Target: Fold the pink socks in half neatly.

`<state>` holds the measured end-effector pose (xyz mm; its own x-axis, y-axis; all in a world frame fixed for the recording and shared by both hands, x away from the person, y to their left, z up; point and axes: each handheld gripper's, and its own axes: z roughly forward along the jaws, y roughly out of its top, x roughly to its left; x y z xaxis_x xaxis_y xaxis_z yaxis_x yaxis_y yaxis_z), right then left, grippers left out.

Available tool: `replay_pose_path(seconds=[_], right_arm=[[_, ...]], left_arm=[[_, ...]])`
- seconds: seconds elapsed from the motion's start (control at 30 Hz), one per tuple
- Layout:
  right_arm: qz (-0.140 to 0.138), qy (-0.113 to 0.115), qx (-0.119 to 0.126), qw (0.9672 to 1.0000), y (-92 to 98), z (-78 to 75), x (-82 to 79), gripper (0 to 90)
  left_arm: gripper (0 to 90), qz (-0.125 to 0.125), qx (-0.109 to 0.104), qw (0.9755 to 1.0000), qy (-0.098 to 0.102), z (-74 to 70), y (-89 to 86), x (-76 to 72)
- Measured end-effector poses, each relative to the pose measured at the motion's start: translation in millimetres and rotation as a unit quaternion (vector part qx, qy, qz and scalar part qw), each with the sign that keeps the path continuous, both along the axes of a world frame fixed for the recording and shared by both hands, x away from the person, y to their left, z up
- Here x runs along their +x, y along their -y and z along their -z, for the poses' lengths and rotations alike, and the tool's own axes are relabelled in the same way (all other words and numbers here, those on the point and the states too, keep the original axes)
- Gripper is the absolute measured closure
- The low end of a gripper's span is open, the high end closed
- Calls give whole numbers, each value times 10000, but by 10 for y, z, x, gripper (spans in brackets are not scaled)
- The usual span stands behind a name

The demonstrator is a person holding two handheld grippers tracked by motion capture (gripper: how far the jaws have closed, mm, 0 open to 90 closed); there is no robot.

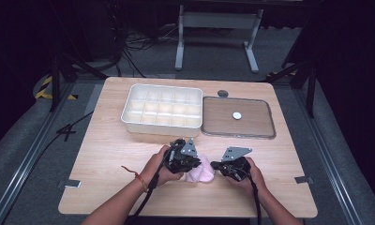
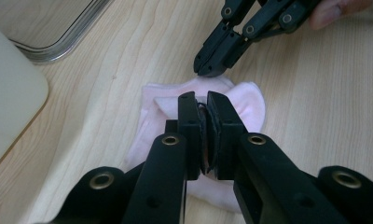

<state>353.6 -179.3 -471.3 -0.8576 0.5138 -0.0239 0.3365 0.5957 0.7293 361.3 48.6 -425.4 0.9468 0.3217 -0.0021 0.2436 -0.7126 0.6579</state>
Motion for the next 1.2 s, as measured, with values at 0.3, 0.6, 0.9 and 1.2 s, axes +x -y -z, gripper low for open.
replay_pose_path(seconds=[0.3,0.6,0.9,1.2], right_arm=[[-50,9,4,10000,3,-5,-7,898],[-30,42,41,10000,28,-33,-17,899],[-13,119,136,9998,46,-108,-39,899],[-213,578,594,9963,-58,-471,-191,899]], left_arm=[[749,-135,109,9998,56,75,110,25],[598,-277,-315,9984,381,-150,-90,-35],[769,299,311,9983,389,122,-247,-330],[751,239,363,9988,244,358,-211,-337]])
